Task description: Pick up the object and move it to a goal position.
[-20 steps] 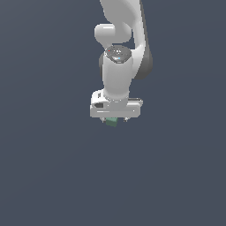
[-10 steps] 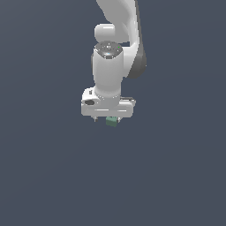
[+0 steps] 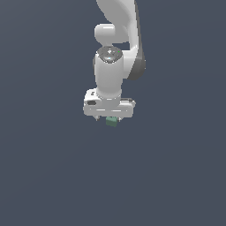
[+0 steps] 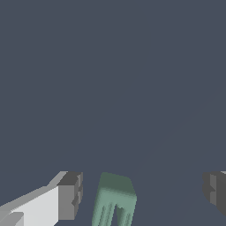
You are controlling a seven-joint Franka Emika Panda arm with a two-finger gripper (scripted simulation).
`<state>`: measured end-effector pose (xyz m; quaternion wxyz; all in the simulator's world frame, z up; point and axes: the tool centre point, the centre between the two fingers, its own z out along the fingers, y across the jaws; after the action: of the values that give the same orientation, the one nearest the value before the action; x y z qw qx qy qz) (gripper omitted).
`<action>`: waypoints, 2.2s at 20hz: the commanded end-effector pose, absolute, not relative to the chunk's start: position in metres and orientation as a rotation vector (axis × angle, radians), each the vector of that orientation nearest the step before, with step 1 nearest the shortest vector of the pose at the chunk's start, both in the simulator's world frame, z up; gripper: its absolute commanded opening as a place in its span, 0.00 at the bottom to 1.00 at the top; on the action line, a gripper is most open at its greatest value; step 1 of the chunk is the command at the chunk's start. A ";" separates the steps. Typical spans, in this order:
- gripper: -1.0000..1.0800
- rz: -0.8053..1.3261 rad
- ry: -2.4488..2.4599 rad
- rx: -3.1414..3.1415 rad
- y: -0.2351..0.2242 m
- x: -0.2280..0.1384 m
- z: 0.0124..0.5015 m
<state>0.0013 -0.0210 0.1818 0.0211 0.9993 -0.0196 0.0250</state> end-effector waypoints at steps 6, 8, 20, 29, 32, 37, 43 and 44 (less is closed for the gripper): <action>0.96 0.052 -0.185 3.113 -0.013 -0.031 0.147; 0.96 0.042 -0.233 3.116 -0.011 -0.044 0.135; 0.96 0.004 -0.420 3.113 -0.005 -0.098 0.093; 0.96 0.000 -0.434 3.111 -0.004 -0.103 0.088; 0.96 0.000 -0.435 3.111 -0.004 -0.103 0.080; 0.96 0.000 -0.436 3.111 -0.004 -0.105 0.057; 0.96 0.000 -0.439 3.111 -0.004 -0.104 0.041; 0.96 0.000 -0.439 3.111 -0.004 -0.104 0.040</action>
<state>-0.1048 -0.0042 0.0420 0.0001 0.9902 -0.1395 -0.0006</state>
